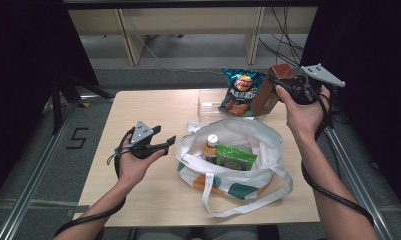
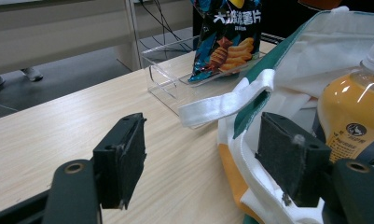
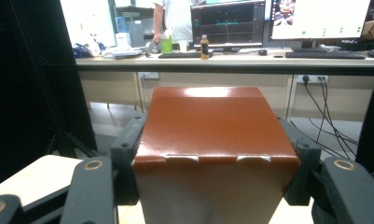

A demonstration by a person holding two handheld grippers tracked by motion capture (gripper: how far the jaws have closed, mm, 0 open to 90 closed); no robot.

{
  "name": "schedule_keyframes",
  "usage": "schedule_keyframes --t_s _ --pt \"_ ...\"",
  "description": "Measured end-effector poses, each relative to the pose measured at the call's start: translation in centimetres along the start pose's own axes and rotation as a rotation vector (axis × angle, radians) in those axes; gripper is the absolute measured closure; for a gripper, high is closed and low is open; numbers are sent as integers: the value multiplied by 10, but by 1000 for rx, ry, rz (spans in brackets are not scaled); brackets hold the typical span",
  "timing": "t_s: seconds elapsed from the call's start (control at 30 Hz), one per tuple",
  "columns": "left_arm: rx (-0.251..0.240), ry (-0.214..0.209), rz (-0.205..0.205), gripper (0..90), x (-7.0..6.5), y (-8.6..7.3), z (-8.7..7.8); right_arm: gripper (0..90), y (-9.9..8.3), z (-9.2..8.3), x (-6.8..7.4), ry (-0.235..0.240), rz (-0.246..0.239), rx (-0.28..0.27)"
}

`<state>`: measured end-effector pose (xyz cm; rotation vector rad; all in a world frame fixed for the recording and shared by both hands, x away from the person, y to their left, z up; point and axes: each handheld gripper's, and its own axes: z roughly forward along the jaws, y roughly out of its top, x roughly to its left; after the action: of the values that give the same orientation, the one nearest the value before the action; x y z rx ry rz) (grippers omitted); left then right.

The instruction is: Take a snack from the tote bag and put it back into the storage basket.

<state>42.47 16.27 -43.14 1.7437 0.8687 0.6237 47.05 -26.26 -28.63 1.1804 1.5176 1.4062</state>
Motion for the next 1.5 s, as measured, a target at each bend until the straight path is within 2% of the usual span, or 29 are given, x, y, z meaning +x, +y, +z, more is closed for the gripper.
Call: schedule_keyframes --t_s 0.3,0.57,0.7,0.8,1.07,1.37,1.4,1.5 --pt "-3 2 -2 314 0 0 0 396 1 9 1 -15 8 3" --pt "-3 4 -3 314 1 0 0 396 -2 18 -1 -21 -9 14" --pt "-4 3 -2 314 1 0 0 396 -2 23 -1 -30 5 17" --pt "-5 3 -3 314 1 0 0 396 -3 25 -2 -32 -7 17" --pt "-4 1 -4 314 1 0 0 396 -4 31 -2 -41 14 25" --pt "-6 -4 -1 314 0 0 1 396 -8 37 -3 -49 5 26" --pt "-1 -1 0 314 0 0 1 396 -9 37 -1 -49 24 33" --pt "-5 -4 -3 314 0 0 1 396 -11 39 -2 -45 6 33"
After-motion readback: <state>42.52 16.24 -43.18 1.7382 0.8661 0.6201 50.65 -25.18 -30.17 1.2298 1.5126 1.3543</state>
